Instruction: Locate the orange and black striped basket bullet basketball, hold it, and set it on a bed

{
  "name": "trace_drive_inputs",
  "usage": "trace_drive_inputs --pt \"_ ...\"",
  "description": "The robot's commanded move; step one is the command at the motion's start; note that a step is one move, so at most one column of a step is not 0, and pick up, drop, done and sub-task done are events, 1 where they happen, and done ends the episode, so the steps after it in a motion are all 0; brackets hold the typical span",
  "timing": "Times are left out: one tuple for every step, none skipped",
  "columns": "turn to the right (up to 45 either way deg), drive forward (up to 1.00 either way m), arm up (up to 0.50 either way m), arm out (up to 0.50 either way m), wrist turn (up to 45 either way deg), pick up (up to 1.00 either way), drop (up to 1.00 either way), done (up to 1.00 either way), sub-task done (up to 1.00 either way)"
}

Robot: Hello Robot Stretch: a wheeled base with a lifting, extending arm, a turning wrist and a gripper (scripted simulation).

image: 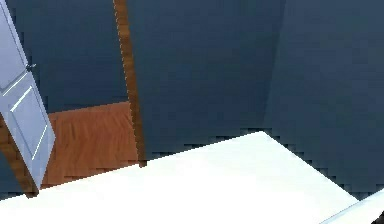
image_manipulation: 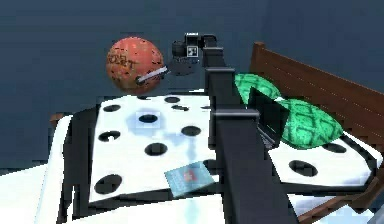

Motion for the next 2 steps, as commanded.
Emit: trace_drive_inputs --pt "0.0 0.00 0.00 0.00 45.0 0.00 0.00 0.00 0.00" --pt "0.0 0.00 0.00 0.00 45.0 0.00 0.00 0.00 0.00"
